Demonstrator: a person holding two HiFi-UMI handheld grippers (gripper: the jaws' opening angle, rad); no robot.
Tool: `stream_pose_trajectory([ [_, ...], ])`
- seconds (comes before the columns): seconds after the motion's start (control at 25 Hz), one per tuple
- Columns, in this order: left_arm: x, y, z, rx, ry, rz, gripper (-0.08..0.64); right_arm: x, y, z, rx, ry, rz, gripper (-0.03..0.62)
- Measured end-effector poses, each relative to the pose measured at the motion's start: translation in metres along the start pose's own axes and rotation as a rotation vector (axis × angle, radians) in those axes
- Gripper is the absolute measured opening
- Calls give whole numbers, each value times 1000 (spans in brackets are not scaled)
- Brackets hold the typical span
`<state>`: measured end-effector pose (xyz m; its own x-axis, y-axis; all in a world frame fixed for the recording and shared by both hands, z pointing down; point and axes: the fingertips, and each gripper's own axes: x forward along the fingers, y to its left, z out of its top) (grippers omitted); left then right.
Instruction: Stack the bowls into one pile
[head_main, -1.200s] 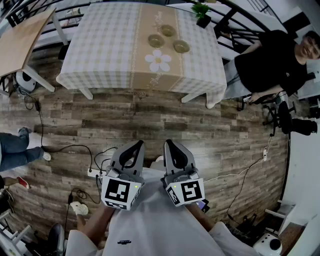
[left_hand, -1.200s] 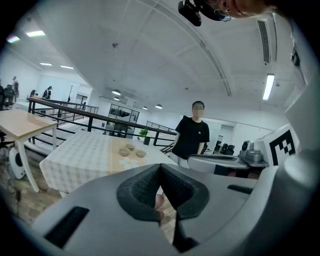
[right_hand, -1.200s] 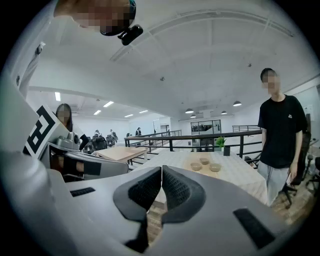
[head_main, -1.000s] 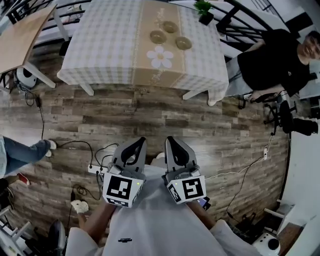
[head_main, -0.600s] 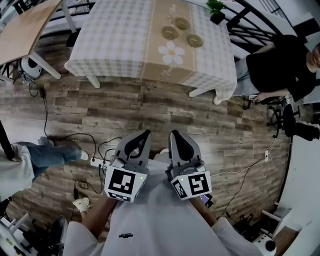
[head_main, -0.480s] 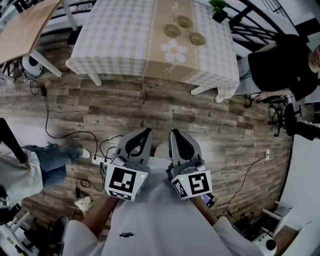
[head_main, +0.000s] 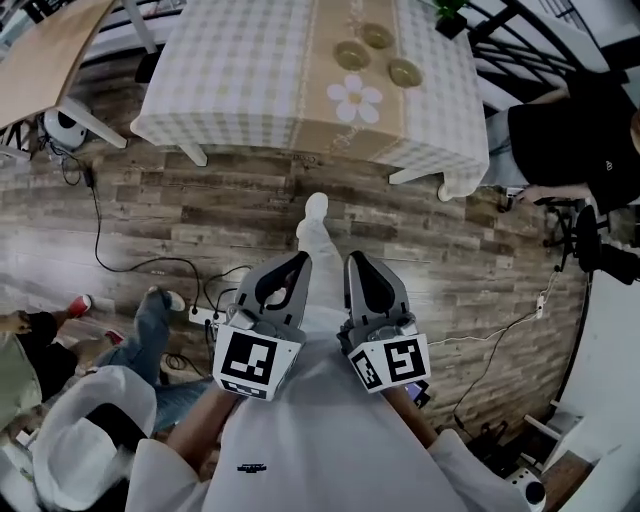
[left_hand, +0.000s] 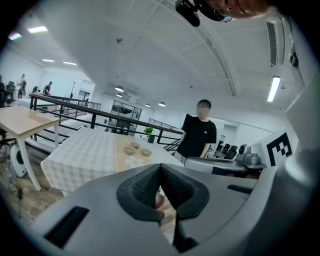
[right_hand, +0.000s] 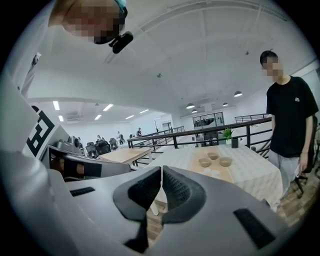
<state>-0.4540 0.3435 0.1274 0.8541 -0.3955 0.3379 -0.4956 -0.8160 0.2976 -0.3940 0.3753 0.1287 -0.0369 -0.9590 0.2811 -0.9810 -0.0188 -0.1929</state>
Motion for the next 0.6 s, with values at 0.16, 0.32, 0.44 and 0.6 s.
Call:
stream_pose_trajectory([
  [0.16,34,24,11,10,35,22,18,38,-22,11,4,-5,19,37],
  [0.32,83,44,35,11,58,29,18,81,-61,30,14,-16,16,38],
  [0.44,128,57,55,18,74,26,18,117,-98,46,23,-12,11,37],
  [0.6,190,70,83,35,107,28,18,161,-150,66,47,-4,15,37],
])
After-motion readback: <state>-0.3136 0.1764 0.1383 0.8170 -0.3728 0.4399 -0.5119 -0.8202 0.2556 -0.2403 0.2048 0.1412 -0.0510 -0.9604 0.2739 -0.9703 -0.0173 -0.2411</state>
